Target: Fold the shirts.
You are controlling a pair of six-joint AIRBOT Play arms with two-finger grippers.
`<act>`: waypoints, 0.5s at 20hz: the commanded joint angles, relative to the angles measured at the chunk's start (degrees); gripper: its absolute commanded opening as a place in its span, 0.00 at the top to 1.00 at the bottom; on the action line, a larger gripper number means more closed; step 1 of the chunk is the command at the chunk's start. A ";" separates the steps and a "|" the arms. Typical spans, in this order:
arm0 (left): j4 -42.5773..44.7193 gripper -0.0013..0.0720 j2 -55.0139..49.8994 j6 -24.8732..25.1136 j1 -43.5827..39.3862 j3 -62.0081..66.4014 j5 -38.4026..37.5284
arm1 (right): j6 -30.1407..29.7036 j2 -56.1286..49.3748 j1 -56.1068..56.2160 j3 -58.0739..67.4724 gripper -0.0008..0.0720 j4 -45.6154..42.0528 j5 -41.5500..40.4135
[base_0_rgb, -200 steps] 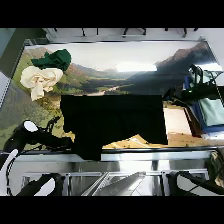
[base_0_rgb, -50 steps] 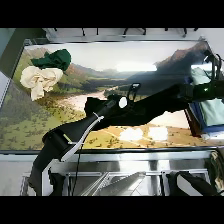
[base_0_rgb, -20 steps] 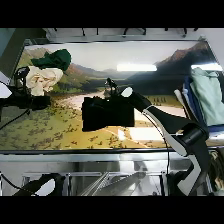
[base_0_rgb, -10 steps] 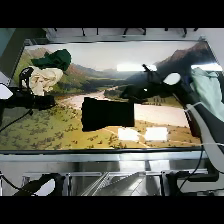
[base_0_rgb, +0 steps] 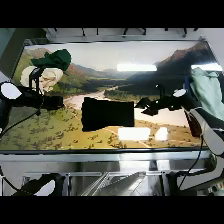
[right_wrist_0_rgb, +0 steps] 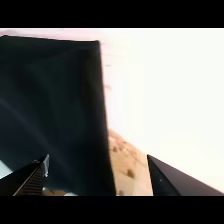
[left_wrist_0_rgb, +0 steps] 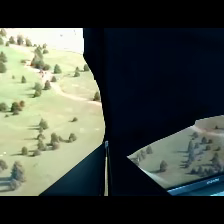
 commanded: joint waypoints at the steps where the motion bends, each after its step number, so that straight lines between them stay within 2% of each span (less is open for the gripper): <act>1: -0.11 0.95 0.04 -1.62 -0.66 0.00 -0.04 | -4.98 -5.99 2.91 -0.44 0.03 8.44 -0.61; 3: -0.09 0.95 0.04 -1.62 -0.61 0.00 0.00 | -8.98 -6.97 5.79 -0.44 0.03 15.52 -1.09; 6: -0.09 0.95 0.04 -1.60 -0.61 -0.02 0.22 | -10.10 -7.30 10.43 -0.26 0.05 19.82 -4.46; 7: -0.09 0.95 0.04 -1.60 -0.61 -0.02 0.20 | -10.14 -7.28 11.43 -0.15 0.28 19.96 -5.44; 8: -0.09 0.96 0.04 -1.57 -0.61 -0.02 0.20 | -11.47 -7.19 11.58 0.02 0.78 19.98 -5.18; 9: -0.07 0.95 0.04 -1.57 -0.61 -0.02 0.17 | -12.70 -6.67 11.08 0.09 0.96 19.85 -3.65; 10: -0.09 0.95 0.04 -1.57 -0.61 -0.02 0.17 | -12.55 -5.42 10.05 0.09 0.96 19.04 -2.03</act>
